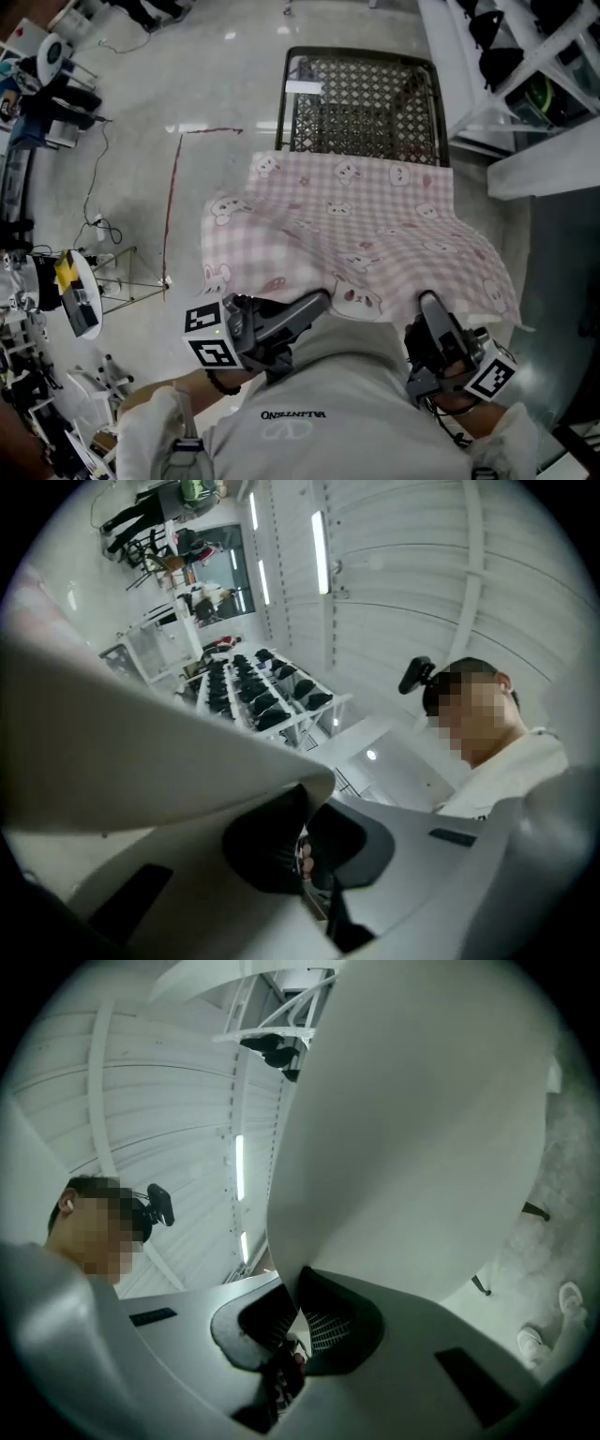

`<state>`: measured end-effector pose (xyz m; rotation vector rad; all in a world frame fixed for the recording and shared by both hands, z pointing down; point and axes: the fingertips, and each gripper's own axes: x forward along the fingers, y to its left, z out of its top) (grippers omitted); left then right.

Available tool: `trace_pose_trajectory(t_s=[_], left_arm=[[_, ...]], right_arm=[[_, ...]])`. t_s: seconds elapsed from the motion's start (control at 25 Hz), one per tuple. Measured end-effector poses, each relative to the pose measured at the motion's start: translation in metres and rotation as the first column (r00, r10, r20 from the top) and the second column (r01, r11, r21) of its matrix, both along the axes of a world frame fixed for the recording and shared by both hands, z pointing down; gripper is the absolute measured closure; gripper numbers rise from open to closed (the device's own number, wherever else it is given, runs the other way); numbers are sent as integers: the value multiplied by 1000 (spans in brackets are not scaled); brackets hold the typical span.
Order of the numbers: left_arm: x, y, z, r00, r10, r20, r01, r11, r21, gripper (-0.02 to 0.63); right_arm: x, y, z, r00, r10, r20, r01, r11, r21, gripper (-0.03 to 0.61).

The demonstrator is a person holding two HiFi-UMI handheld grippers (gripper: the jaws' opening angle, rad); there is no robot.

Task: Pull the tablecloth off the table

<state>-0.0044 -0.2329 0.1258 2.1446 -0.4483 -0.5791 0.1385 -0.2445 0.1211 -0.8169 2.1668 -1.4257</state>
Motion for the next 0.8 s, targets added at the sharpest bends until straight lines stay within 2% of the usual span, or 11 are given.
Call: trace_pose_trajectory(t_s=[0.16, 0.32, 0.6, 0.8], left_arm=[[-7, 2, -42, 995, 23, -102, -9, 990, 138, 609], [-4, 14, -68, 989, 55, -140, -24, 976, 218, 609], [-12, 31, -112, 965, 112, -237, -50, 966, 252, 609], [-6, 30, -113, 965, 93, -245, -30, 968, 250, 609]], right_arm=[[-10, 1, -48, 1000, 0, 4, -1, 991, 132, 563], [-7, 12, -70, 1000, 1, 12, -3, 977, 215, 561], [-17, 22, -113, 1000, -16, -4, 16, 958, 286, 561], [-8, 21, -109, 999, -50, 21, 43, 961, 272, 563]])
